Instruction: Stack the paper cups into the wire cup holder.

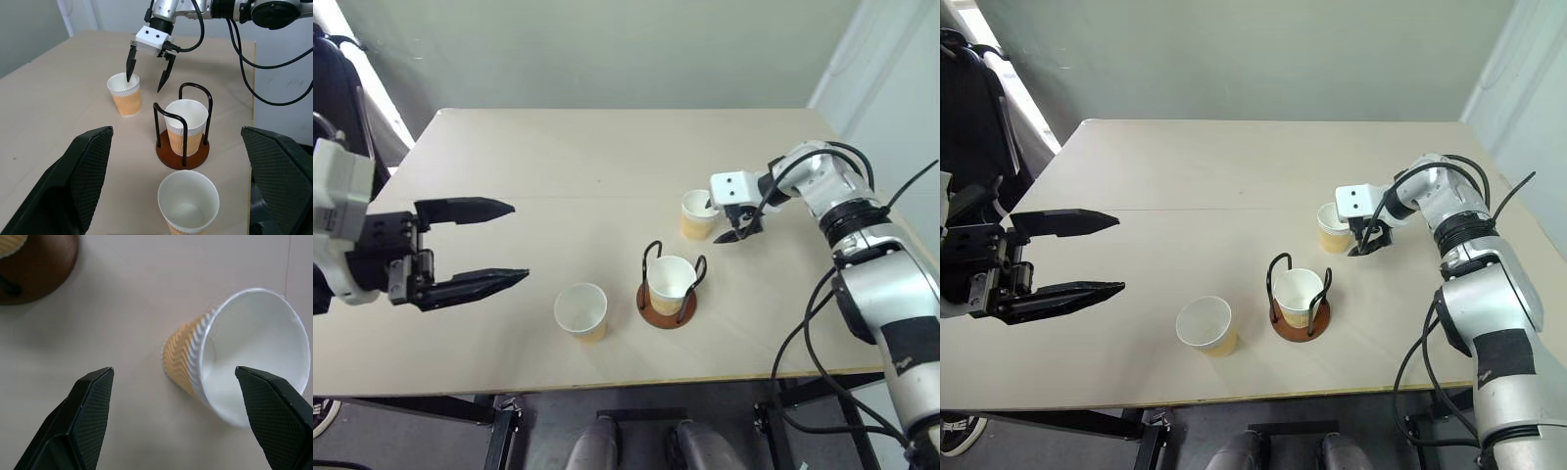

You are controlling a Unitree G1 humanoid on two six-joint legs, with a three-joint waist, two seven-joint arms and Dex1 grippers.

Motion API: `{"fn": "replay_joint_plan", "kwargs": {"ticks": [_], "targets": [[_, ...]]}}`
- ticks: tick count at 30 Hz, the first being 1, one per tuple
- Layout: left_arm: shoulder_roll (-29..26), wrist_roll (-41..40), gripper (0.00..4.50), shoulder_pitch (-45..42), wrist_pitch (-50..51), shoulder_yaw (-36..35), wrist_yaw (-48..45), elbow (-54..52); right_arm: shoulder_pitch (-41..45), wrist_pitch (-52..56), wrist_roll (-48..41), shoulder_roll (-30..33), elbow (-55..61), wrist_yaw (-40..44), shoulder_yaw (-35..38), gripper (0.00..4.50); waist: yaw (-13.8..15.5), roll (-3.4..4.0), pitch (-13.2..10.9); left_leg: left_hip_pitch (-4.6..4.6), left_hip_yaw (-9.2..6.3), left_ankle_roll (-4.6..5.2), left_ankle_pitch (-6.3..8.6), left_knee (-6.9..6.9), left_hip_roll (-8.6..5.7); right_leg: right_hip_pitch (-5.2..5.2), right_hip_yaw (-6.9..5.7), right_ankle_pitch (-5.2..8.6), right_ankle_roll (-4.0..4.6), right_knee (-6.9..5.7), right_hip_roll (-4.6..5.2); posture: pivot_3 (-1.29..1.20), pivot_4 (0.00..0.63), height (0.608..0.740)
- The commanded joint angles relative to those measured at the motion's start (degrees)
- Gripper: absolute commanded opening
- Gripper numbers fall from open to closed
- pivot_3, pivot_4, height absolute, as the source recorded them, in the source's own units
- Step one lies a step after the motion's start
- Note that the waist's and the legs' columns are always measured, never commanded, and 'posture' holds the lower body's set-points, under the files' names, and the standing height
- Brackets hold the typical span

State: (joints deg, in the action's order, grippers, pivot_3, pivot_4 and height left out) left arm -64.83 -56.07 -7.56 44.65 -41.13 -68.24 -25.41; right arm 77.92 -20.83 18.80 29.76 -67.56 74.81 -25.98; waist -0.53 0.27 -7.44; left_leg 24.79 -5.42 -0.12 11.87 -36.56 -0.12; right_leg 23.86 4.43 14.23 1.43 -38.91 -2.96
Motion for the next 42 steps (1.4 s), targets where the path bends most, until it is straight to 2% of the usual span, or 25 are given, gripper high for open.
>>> {"fn": "replay_joint_plan", "kwargs": {"ticks": [1,3,12,13,17,21,24,27,31,35,42], "targets": [[-1.10,-0.27,4.50,0.66,0.34,-3.15,0.55,-1.73,1.06,-2.65,2.20,-0.11,0.18,-2.89,-0.20,3.85,0.00,0.00,0.00,0.00,0.00,0.00,0.00,0.00,0.00,0.00,0.00,0.00,0.00,0.00,0.00,0.00,0.150,0.740],[-1.17,-0.66,4.50,1.00,0.83,-3.61,0.86,-2.24,1.02,-3.43,3.31,-0.37,-0.01,-4.18,-0.41,3.47,0.00,0.00,0.00,0.00,0.00,0.00,0.01,0.00,0.00,-0.01,-0.01,0.00,0.00,0.00,0.00,0.00,0.150,0.740],[-1.66,-0.65,4.50,2.16,1.67,-4.39,1.49,-3.32,0.81,-4.90,4.49,-1.12,-0.41,-3.79,0.11,0.14,0.00,0.00,0.00,-0.01,0.00,-0.01,0.01,0.07,0.00,0.00,-0.02,0.00,0.01,0.02,0.00,0.00,0.150,0.740],[-1.70,-0.58,4.50,2.17,1.63,-4.23,1.55,-3.31,0.84,-4.93,4.45,-1.09,-0.41,-3.58,0.17,0.02,0.00,0.00,0.00,0.00,0.00,-0.01,0.01,0.07,0.00,0.00,-0.02,0.00,0.01,0.02,0.00,0.00,0.150,0.740],[-1.90,-0.07,4.50,1.98,1.18,-3.23,1.47,-2.92,1.09,-5.13,3.13,-0.13,0.50,-0.38,1.10,0.02,0.00,0.00,0.00,0.00,0.00,-0.01,0.01,0.07,0.00,0.00,-0.02,0.00,0.01,0.02,0.00,0.00,0.150,0.740],[-2.26,0.38,4.50,1.67,0.67,-2.45,1.14,-2.37,1.69,-3.13,-4.83,2.66,6.76,10.62,6.04,0.02,0.01,0.01,-0.01,0.04,0.00,-0.02,0.00,0.09,0.00,0.02,-0.02,0.00,0.01,0.05,0.00,0.00,0.150,0.740],[-2.51,0.85,4.50,2.11,0.51,-2.62,0.52,-2.16,0.85,5.76,-18.11,7.96,20.68,17.30,7.43,0.02,0.03,0.01,-0.01,0.09,0.01,-0.04,-0.01,0.15,0.00,0.03,-0.02,0.00,0.01,0.12,0.00,0.00,0.150,0.740],[-2.57,1.51,4.50,2.94,0.49,-2.93,0.00,-2.20,-2.59,16.71,-34.94,17.19,40.44,17.69,3.66,0.02,0.13,0.00,0.00,0.09,0.01,-0.15,-0.08,0.31,0.00,0.01,-0.02,0.01,0.03,0.24,0.00,0.00,0.150,0.740],[-3.01,3.21,4.50,4.58,0.41,-3.23,-1.08,-2.25,-7.85,25.34,-47.98,25.40,59.32,17.69,0.93,0.02,-0.13,-0.06,0.01,-0.21,0.00,-0.44,-0.24,0.46,0.24,-0.56,-0.02,0.04,0.07,0.82,-0.28,0.00,0.150,0.740],[-3.62,5.06,4.50,4.67,-0.91,-2.01,-2.05,-1.17,-11.72,28.75,-50.51,26.87,68.83,17.69,-0.45,0.02,-0.87,-0.10,-0.02,-0.83,0.02,-0.23,0.06,0.48,0.48,-1.15,0.10,0.13,0.22,0.95,-0.60,0.00,0.150,0.740],[-3.70,5.42,4.50,3.56,-1.59,0.23,-1.77,-0.78,-12.62,29.03,-47.60,24.95,69.60,17.69,-1.56,0.02,-1.03,-0.09,-0.03,-0.94,0.00,-0.19,-0.06,0.42,0.69,-1.12,0.10,-0.02,0.45,0.82,-0.79,0.00,0.150,0.740]]}}
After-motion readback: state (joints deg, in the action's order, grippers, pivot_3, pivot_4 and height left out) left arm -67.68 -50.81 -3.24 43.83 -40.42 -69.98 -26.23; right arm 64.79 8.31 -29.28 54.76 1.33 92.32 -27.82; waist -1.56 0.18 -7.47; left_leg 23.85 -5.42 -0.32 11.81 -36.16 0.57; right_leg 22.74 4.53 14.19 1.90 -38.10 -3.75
